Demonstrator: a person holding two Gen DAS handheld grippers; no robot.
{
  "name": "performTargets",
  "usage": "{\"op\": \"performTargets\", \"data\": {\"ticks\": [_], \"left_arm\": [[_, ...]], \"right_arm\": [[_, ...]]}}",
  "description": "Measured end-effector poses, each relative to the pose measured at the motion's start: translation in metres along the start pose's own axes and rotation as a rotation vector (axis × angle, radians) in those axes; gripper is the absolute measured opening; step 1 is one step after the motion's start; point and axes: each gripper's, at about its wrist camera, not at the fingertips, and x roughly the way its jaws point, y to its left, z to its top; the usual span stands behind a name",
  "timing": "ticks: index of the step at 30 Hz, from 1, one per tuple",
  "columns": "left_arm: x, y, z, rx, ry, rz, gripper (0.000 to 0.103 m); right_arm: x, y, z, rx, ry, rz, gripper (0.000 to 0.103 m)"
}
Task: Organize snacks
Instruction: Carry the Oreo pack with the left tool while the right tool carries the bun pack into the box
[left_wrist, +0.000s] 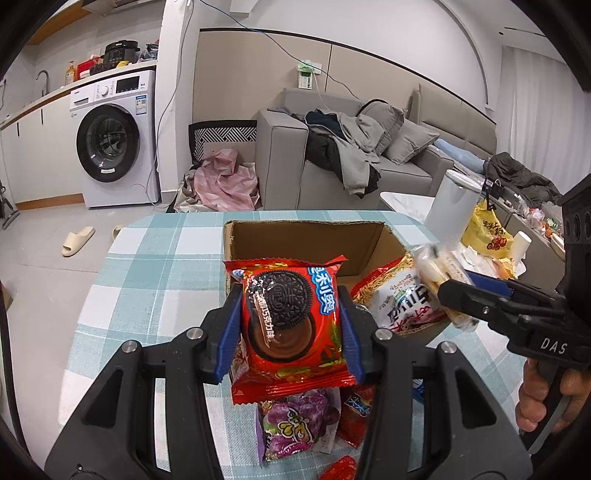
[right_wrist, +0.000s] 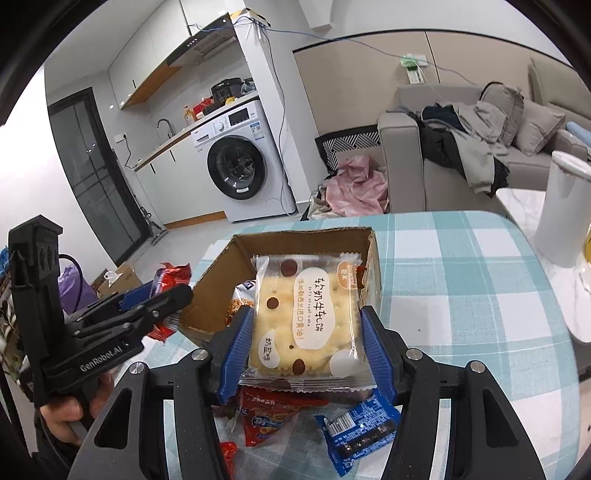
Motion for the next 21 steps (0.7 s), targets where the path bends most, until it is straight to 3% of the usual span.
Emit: {"op": "performTargets", "data": {"ticks": [21], "left_arm": [[0.041, -0.015, 0.002, 0.046, 0.043, -0.004, 0.045]], "right_arm": [[0.035, 0.001, 0.005, -0.010, 0.030, 0.031, 0.058]]}}
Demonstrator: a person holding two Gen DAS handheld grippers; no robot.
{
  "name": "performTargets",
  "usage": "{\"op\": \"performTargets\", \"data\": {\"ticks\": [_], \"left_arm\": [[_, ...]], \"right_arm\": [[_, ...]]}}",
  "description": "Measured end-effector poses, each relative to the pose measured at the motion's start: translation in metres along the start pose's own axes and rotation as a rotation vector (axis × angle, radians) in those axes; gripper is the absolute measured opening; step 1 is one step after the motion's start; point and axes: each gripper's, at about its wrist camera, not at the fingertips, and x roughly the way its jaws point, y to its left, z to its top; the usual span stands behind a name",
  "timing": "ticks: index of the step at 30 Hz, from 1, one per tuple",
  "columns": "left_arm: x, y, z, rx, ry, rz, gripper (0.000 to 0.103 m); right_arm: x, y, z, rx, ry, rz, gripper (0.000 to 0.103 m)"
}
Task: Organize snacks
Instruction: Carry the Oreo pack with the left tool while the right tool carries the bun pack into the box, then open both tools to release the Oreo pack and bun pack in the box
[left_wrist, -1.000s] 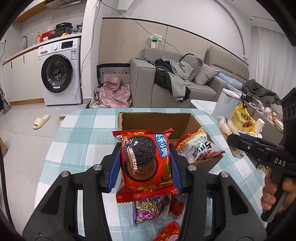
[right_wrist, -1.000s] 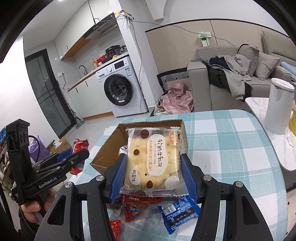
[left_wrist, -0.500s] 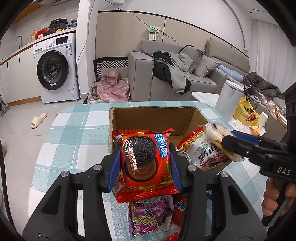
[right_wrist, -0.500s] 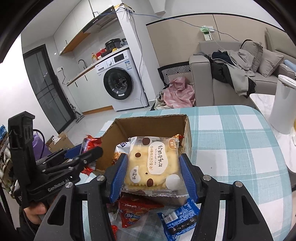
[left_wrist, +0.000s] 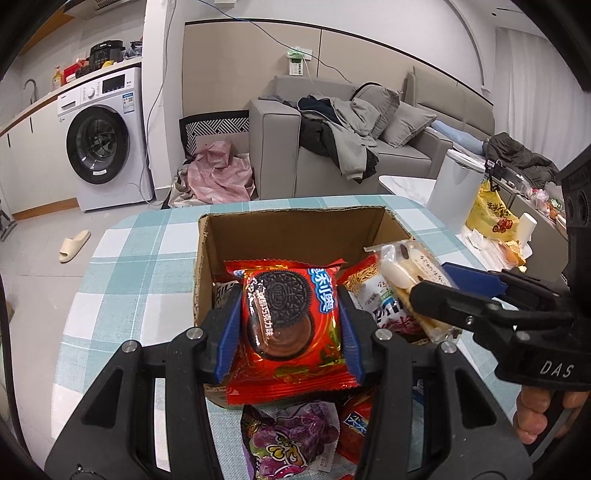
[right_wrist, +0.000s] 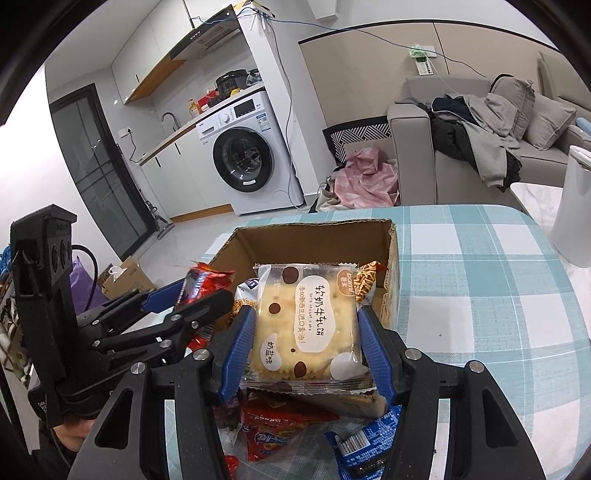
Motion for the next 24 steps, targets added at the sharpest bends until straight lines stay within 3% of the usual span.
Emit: {"op": "performTargets", "data": {"ticks": [15, 18, 21, 24], "left_arm": [[0.022, -0.005, 0.001, 0.010, 0.033, -0.012, 0.046], [0.015, -0.002, -0.002, 0.002, 0.031, -0.017, 0.059], [0.004, 0.001, -0.007, -0.002, 0.014, -0.017, 0.079], [-0.010, 0.004, -0.013, 0.000, 0.007, -0.008, 0.084]], "right_arm": [[0.013, 0.000, 0.007, -0.005, 0.005, -0.018, 0.059], [0.006, -0.001, 0.004, -0.019, -0.014, -0.041, 0.064], [-0.005, -0.002, -0.002, -0.033, -0.032, -0.056, 0.074], [-0.014, -0.003, -0.009, -0.045, -0.040, -0.065, 0.088]]}}
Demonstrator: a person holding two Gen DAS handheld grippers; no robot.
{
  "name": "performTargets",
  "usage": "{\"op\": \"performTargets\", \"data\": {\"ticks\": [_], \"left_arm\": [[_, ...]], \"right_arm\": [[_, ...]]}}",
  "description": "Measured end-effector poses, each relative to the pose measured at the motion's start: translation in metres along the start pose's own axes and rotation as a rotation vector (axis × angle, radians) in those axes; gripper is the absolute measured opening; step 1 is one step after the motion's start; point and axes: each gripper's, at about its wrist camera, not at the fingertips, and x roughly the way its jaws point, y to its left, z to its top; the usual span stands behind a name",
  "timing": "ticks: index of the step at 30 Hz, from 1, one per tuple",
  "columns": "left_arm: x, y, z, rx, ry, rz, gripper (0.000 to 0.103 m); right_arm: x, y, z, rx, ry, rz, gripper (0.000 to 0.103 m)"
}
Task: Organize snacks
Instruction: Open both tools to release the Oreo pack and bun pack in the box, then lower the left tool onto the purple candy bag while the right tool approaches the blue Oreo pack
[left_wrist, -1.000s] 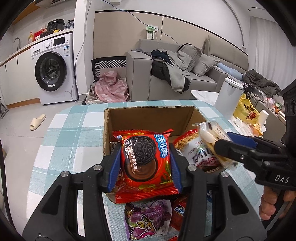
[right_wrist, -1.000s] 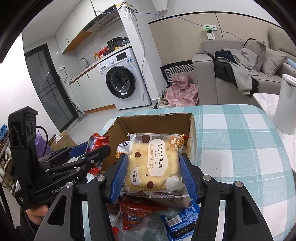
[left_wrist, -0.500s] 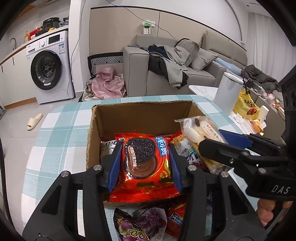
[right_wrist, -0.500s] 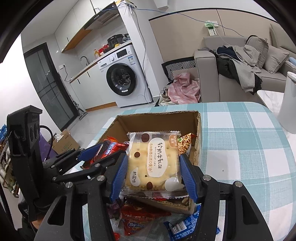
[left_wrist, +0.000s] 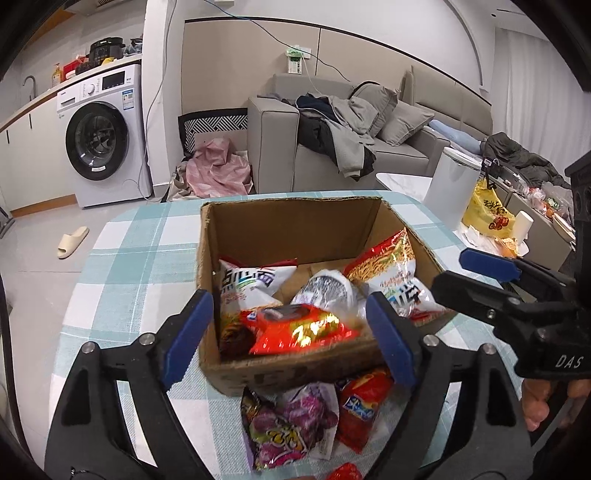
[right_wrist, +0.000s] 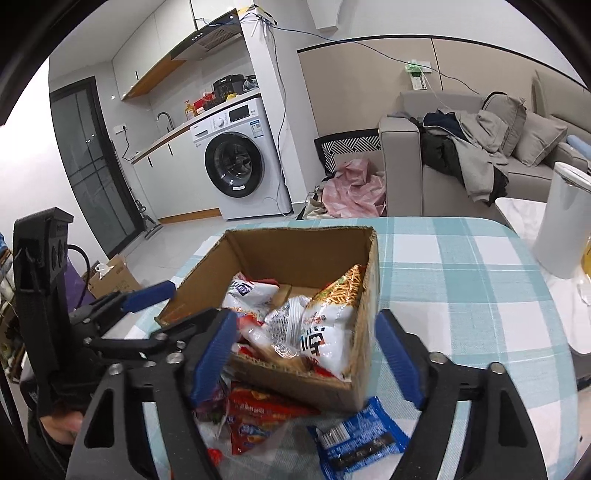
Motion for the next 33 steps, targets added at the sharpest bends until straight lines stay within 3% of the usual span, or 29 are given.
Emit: {"op": "performTargets", "data": {"ticks": [4, 16, 33], "left_arm": [[-0.018, 0.005, -0.011, -0.005, -0.007, 0.030, 0.102], [-0.072, 0.015, -0.044, -0.014, -0.030, 0.044, 0.102], [-0.095, 0.006, -0.085, 0.013, -0.002, 0.060, 0.102]], "right_arm": [[-0.010, 0.001, -0.013, -0.004, 0.009, 0.028, 0.100], [-0.039, 0.005, -0.039, -0.013, -0.002, 0.025, 0.103], [-0.048, 0.012, -0.070, -0.075, 0.039, -0.002, 0.103]]}}
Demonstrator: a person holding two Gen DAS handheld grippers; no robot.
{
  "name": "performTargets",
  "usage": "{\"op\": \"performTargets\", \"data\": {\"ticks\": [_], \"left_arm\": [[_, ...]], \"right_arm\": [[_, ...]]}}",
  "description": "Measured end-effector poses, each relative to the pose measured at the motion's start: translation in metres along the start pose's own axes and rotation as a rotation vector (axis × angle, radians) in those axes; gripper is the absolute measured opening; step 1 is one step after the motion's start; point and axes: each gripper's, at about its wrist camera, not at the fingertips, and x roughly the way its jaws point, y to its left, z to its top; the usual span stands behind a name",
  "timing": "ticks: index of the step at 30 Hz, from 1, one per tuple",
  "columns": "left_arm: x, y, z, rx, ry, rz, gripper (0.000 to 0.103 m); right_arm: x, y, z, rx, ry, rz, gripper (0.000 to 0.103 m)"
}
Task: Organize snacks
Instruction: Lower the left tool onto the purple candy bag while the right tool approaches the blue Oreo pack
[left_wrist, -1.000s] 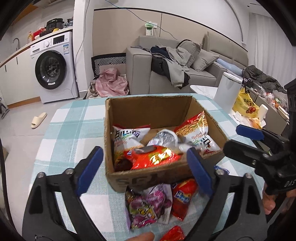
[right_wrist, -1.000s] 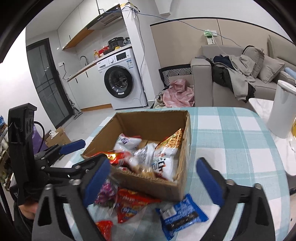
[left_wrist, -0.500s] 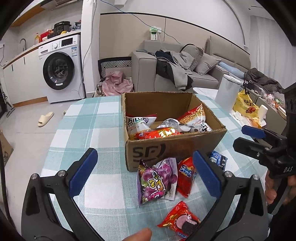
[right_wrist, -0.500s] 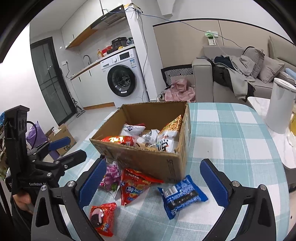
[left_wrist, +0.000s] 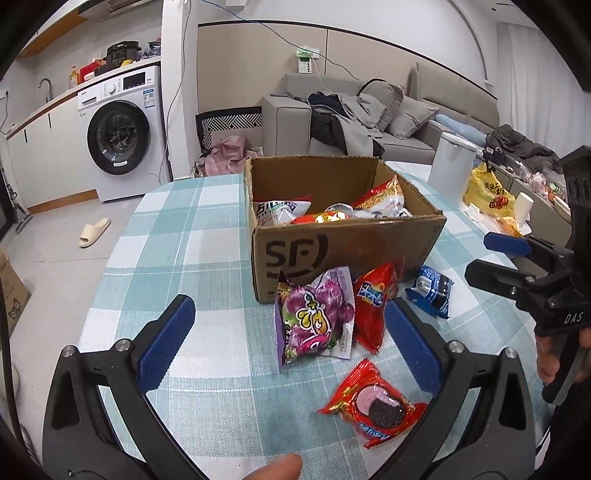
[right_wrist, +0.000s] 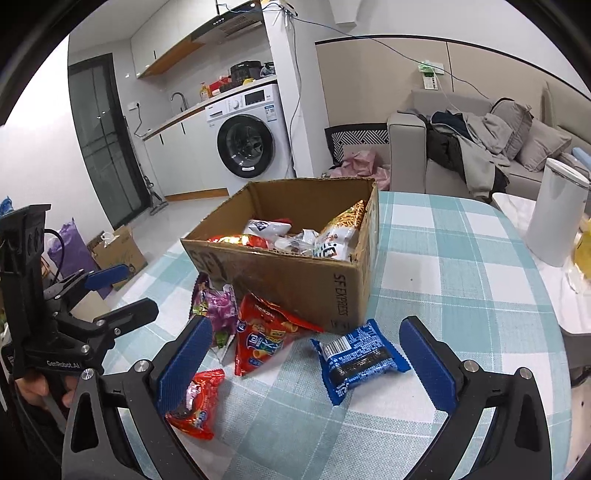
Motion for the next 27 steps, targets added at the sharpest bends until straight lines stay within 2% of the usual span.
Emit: {"op": "performTargets", "data": {"ticks": [10, 22, 27], "left_arm": [[0.018, 0.002, -0.005, -0.013, 0.040, 0.004, 0.102], [0.051, 0.014, -0.012, -0.056, 0.105, 0.009, 0.102], [0.060, 0.016, -0.015, -0.065, 0.124, 0.012, 0.102]], "right_arm": [[0.018, -0.006, -0.008, 0.025, 0.056, 0.001, 0.103], [0.050, -0.035, -0.021, 0.088, 0.156, -0.075, 0.103], [0.063, -0.045, -0.027, 0.110, 0.187, -0.074, 0.103]]}}
